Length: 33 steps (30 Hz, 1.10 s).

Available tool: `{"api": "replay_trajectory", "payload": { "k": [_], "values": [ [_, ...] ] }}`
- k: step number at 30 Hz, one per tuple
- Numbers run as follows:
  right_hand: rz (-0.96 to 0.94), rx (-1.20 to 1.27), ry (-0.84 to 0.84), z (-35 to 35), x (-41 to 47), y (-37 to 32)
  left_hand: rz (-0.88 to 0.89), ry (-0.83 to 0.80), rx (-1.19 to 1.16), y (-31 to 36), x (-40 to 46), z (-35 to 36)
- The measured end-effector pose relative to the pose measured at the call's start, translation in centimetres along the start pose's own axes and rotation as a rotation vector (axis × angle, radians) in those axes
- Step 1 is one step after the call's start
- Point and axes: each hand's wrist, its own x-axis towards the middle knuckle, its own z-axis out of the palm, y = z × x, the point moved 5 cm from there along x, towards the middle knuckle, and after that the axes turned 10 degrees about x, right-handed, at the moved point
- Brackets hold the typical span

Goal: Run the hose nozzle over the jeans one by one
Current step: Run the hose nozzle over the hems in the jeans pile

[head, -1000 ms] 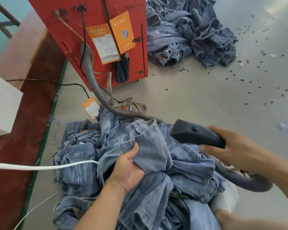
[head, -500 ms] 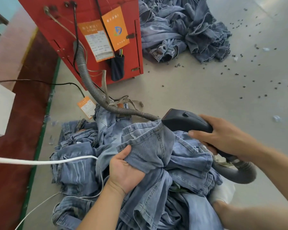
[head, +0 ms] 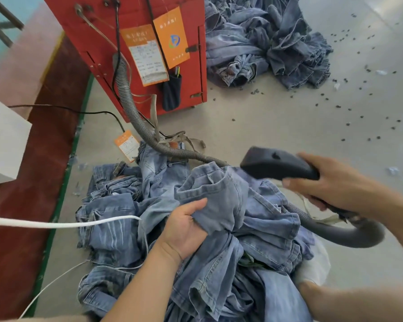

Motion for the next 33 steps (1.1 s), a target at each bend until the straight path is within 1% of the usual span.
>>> {"api": "replay_trajectory", "payload": {
  "k": [2, 3, 4, 5, 8, 9, 10, 11, 12, 15, 17, 18, 20, 23, 25, 27, 29, 30, 32, 33],
  "values": [
    [0.032, -0.033, -0.143, 1.9, -0.4, 0.1, -0.002, -0.021, 0.038, 0.0, 0.0, 0.5],
    [0.039, -0.030, -0.178, 2.9, -0.1, 0.1, -0.020, -0.028, 0.053, -0.2, -0.2, 0.6],
    [0.034, -0.035, -0.173, 3.6, 0.5, 0.2, -0.037, -0.032, 0.061, -0.4, -0.3, 0.5],
    [0.022, -0.037, -0.132, 4.0, 1.2, 0.2, -0.046, -0.036, 0.058, -0.6, -0.5, 0.4],
    [0.011, 0.053, 0.105, 2.7, 2.2, 0.6, -0.055, -0.037, 0.066, -0.8, -0.6, -0.1],
    [0.021, 0.118, 0.161, 1.7, 2.1, 0.9, -0.060, -0.044, 0.076, -0.8, -0.6, 0.0],
    [0.035, 0.185, 0.174, 0.7, 1.7, 1.2, -0.064, -0.056, 0.081, -0.7, -0.7, 0.1],
    [0.043, 0.223, 0.145, -0.1, 1.1, 1.3, -0.065, -0.066, 0.084, -0.5, -0.8, 0.2],
    [0.043, 0.221, 0.080, -0.7, 0.5, 1.3, -0.063, -0.073, 0.081, -0.4, -0.8, 0.3],
    [0.119, 0.090, -0.196, 0.0, -0.9, 1.3, -0.050, -0.075, 0.053, -0.2, -0.7, 0.1],
    [0.131, 0.046, -0.307, 1.7, -0.9, 0.8, -0.059, -0.067, 0.074, -0.5, -0.5, -0.2],
    [0.098, 0.026, -0.302, 2.5, -0.5, 0.4, -0.061, -0.070, 0.103, -0.7, -0.5, -0.3],
    [0.016, 0.005, -0.188, 3.1, 0.5, -0.3, -0.061, -0.076, 0.180, -1.0, -0.5, -0.5],
    [-0.027, 0.065, 0.041, 1.5, 0.9, -0.8, 0.037, -0.042, 0.405, -0.5, -0.7, -0.4],
    [-0.010, 0.136, 0.092, -0.3, 0.3, -0.7, 0.158, -0.039, 0.660, 0.6, -1.3, 0.8],
    [0.022, 0.121, 0.050, -1.7, -0.6, -0.6, 0.295, -0.066, 0.848, 1.8, -1.7, 1.7],
    [0.068, 0.107, -0.011, -2.3, -1.4, 0.0, 0.422, 0.000, 0.986, 3.2, -2.0, 1.4],
    [0.091, 0.096, -0.040, -2.3, -1.7, 0.3, 0.455, 0.027, 1.023, 3.7, -2.1, 0.8],
    [0.123, 0.052, -0.095, -1.7, -2.0, 1.0, 0.436, 0.011, 0.972, 4.0, -2.5, -0.7],
    [0.127, 0.034, -0.128, -1.3, -2.1, 1.2, 0.407, -0.018, 0.875, 3.9, -2.9, -1.3]
  ]
}}
